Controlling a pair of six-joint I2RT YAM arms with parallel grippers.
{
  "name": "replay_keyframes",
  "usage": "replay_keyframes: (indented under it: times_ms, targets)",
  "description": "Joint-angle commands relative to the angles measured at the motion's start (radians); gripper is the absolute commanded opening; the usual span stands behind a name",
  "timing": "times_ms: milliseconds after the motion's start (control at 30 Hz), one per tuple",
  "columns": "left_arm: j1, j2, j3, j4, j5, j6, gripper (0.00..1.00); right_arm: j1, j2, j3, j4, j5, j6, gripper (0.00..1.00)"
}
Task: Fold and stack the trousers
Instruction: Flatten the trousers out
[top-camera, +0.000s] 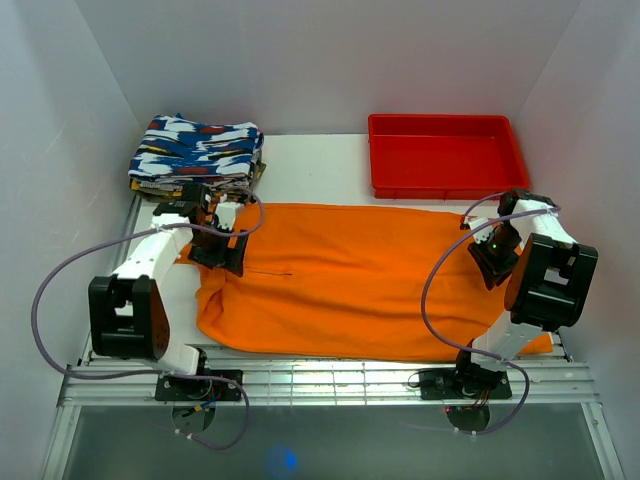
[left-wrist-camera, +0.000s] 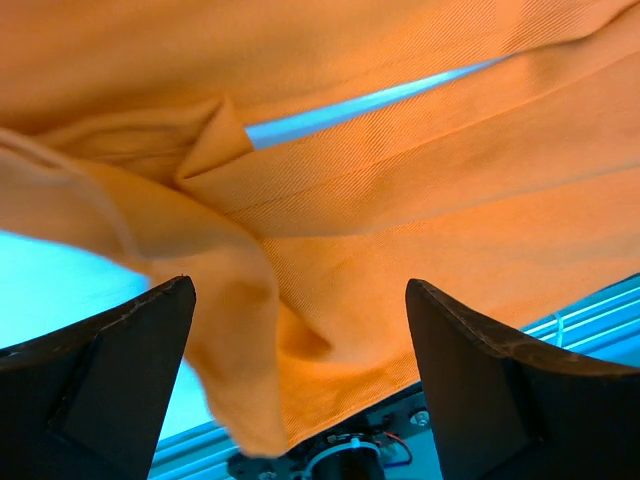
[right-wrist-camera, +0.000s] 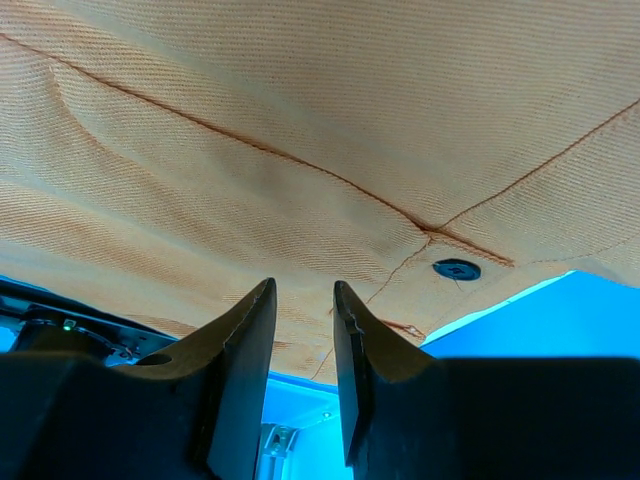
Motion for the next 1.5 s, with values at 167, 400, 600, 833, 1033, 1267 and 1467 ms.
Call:
replay_keyframes:
  times_ms: [167,400,600,833,1033,1267,1467]
  targets:
    - [0.048,-0.142,0.096,-0.053,-0.024,0.053,0.93,0.005,-0.041,-0.030,-0.011,-0.026,0.001,0.36]
    - [0.353,-0.028,0.102,-0.120,0.094,0.084,0.67,0.005,-0.058,-0.047,-0.001,-0.026,-0.004,0.36]
    - [0.448,0.063,0.046,-0.153,0.259,0.107,0.61,0.003,-0.060,-0.062,0.005,-0.026,-0.004,0.36]
    - [0.448,0.085,0.004,-0.140,0.307,0.136,0.59,0.005,-0.058,-0.071,0.010,-0.023,-0.004,0.36]
    - [0.448,0.138,-0.025,-0.117,0.370,0.166,0.50,0.003,-0.051,-0.068,0.010,-0.020,0.001,0.36]
    - [0.406,0.123,-0.045,-0.131,0.452,0.246,0.33,0.005,-0.041,-0.065,0.012,-0.019,0.001,0.36]
    - [0.292,0.049,-0.078,-0.059,0.266,0.226,0.46,0.005,-0.025,-0.042,0.004,-0.026,0.006,0.36]
